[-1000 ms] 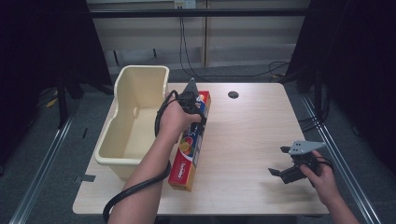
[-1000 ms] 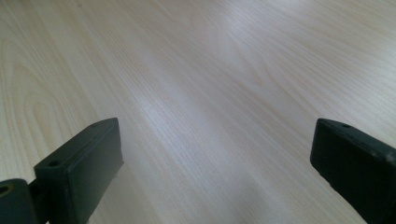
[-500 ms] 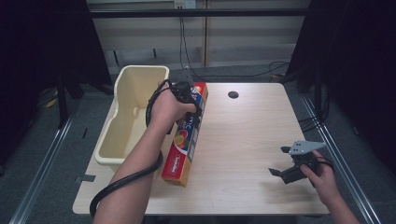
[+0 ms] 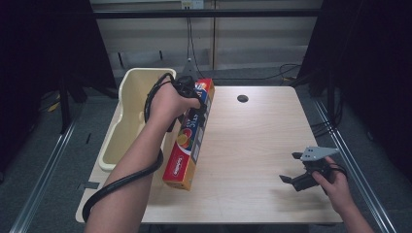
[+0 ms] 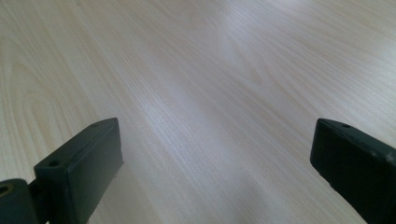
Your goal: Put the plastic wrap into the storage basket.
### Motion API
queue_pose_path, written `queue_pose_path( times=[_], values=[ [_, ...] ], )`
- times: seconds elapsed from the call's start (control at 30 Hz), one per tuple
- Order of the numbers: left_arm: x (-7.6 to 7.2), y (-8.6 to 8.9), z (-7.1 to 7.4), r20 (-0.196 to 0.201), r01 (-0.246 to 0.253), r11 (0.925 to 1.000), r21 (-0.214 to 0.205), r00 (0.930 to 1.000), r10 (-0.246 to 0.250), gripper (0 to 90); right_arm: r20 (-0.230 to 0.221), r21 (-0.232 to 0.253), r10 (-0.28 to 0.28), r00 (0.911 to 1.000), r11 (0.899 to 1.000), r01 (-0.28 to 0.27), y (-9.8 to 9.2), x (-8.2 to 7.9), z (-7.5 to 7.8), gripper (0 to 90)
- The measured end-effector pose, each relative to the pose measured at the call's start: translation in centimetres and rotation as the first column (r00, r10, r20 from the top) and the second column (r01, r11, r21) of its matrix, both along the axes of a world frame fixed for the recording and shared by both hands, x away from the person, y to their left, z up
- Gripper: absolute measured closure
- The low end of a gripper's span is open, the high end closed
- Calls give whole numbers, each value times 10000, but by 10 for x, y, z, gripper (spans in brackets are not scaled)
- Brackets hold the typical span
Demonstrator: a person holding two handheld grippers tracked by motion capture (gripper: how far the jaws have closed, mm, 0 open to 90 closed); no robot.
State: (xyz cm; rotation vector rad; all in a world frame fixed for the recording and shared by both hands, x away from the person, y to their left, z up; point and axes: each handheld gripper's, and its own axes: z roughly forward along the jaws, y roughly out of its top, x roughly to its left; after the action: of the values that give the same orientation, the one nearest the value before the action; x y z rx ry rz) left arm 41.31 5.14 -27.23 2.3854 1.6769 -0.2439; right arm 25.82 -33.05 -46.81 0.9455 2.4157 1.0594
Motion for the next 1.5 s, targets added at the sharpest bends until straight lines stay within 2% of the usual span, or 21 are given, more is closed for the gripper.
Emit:
queue_pose_path(
  times=[0.1,0.33,1.0,1.5],
  values=[
    [0,3,3,-61,54,10000,-70,10000,-54,404,4,15,-23,10000,10000,23,0,0,0,20],
    [1,11,12,87,-143,9999,-48,9999,143,405,9,-9,-29,10000,10000,29,0,0,0,20],
    [4,35,29,28,-459,9989,-125,9989,460,405,52,-24,-42,10000,10000,42,0,0,-1,20],
    [4,55,41,133,-941,9955,-86,9955,942,406,5,2,-24,10000,10000,24,0,1,-1,20]
  ],
)
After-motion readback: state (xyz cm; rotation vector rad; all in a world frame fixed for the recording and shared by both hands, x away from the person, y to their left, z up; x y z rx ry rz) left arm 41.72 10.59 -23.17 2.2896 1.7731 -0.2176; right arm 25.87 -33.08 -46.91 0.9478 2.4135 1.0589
